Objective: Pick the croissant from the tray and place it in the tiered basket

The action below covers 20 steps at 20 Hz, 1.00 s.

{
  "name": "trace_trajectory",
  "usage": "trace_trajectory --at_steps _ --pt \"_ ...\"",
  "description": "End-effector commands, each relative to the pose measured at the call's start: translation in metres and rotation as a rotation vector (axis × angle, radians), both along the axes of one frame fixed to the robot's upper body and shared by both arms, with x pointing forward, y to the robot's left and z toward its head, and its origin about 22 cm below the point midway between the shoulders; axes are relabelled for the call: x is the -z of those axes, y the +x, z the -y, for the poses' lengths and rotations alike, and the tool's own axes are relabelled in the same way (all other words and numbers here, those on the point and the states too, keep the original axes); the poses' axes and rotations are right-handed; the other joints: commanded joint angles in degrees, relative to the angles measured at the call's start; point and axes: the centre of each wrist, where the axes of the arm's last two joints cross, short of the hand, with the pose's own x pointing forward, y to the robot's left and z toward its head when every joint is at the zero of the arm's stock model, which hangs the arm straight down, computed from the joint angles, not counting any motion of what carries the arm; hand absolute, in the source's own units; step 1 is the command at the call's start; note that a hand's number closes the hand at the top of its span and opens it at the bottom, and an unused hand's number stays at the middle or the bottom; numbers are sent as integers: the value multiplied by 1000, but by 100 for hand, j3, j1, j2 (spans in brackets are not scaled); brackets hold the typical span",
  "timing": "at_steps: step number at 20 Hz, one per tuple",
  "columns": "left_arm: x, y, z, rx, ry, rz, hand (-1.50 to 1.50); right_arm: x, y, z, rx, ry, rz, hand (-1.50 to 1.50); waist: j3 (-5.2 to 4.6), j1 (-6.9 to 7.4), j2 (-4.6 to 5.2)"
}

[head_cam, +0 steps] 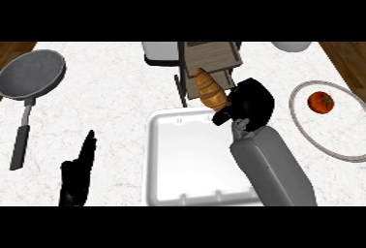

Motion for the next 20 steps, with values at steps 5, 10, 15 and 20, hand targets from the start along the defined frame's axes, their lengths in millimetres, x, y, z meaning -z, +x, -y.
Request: trace_trajectory --at_steps 5,10,15,20 --pt "10 -12 -12 -24 20 -51 0 -114 -2 -11 282 40 373 150 -42 -31 -140" --pt "7 -7 -4 -25 -6 -51 0 -171 -13 -31 311 -148 487 150 -47 -47 -148" --pt "2 0 -1 15 -17 -34 0 -210 -12 -37 375 -231 490 150 -27 118 -54" --pt "5 2 2 36 -10 -29 0 -259 -15 -43 450 -251 523 150 -24 278 31"
